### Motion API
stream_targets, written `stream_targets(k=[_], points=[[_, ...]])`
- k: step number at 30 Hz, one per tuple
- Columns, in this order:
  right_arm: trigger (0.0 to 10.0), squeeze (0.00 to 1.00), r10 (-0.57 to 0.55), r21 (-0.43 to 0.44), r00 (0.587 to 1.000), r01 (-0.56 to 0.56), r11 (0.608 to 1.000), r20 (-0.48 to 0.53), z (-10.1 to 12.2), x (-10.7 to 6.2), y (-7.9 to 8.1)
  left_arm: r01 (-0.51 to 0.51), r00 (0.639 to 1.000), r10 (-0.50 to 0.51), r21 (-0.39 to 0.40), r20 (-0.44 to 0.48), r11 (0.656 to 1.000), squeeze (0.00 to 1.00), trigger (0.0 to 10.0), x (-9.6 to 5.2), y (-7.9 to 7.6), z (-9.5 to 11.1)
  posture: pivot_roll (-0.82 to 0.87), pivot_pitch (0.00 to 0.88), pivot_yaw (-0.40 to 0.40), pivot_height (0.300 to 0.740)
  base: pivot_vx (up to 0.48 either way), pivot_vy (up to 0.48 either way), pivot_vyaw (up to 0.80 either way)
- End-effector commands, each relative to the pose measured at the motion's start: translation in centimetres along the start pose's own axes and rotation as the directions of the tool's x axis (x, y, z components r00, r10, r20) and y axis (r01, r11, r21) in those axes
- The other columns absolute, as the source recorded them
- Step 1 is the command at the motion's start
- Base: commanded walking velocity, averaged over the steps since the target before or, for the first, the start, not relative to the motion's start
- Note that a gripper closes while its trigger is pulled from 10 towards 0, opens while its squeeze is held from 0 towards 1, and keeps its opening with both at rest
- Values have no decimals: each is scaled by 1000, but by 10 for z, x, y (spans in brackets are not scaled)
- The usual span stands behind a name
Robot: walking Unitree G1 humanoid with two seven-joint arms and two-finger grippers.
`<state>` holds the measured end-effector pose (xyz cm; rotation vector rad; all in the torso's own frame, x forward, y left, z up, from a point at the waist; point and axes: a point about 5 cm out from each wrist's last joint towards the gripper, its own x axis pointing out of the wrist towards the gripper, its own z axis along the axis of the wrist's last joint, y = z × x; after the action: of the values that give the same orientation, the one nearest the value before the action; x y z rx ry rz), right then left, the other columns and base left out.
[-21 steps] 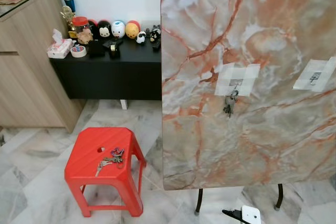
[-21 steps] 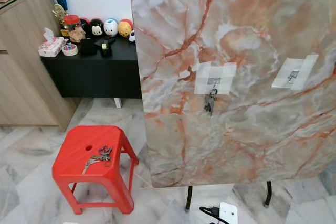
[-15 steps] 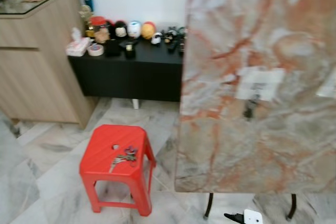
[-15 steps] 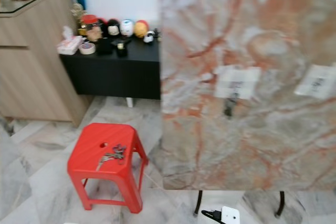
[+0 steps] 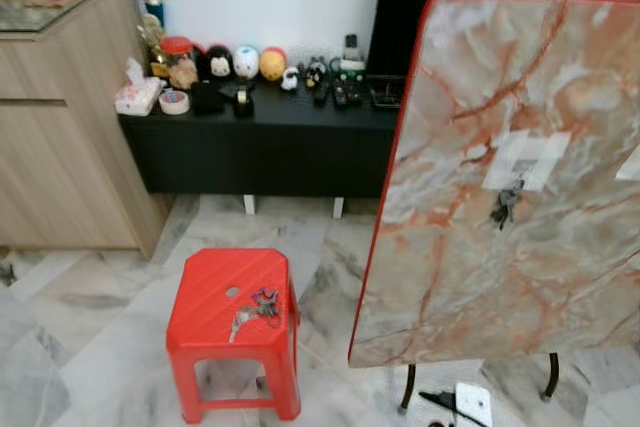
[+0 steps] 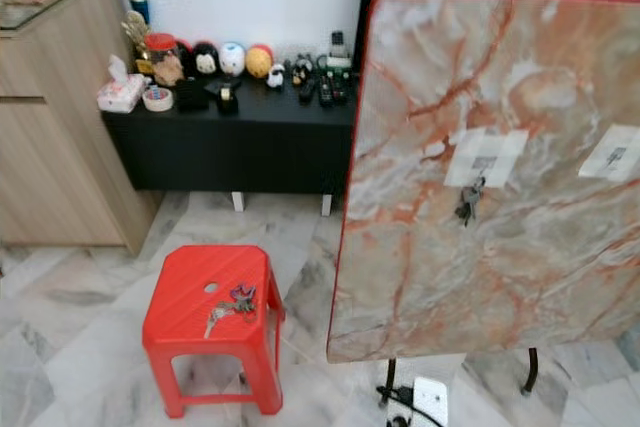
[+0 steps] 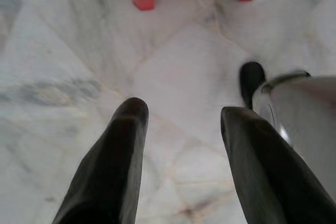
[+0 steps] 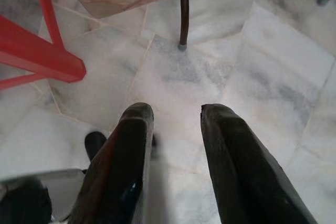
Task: Hang keys on a hook
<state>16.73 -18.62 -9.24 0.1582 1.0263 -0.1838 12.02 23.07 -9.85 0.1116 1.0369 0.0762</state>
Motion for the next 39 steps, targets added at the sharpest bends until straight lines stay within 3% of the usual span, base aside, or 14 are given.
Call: stream_targets(k=[1,23,39], points=[[10000,0,-7,8,1000,7,1000,-8,-3,0,0,-4,1000,4,-6,-13,1000,0,10000,-1,1,-5,77,0,-28,740,0,435,0],[10000,0,11,-9,1000,-12,1000,-25,-10,-1,8,-11,1000,11,-20,-10,1000,0,10000,-1,2,-3,83,0,-32,740,0,419,0],[10000,0,12,-7,1000,-12,1000,-23,-9,-1,7,3,1000,-3,-23,-6,1000,0,10000,-1,0,-3,83,0,-35,740,0,0,0]])
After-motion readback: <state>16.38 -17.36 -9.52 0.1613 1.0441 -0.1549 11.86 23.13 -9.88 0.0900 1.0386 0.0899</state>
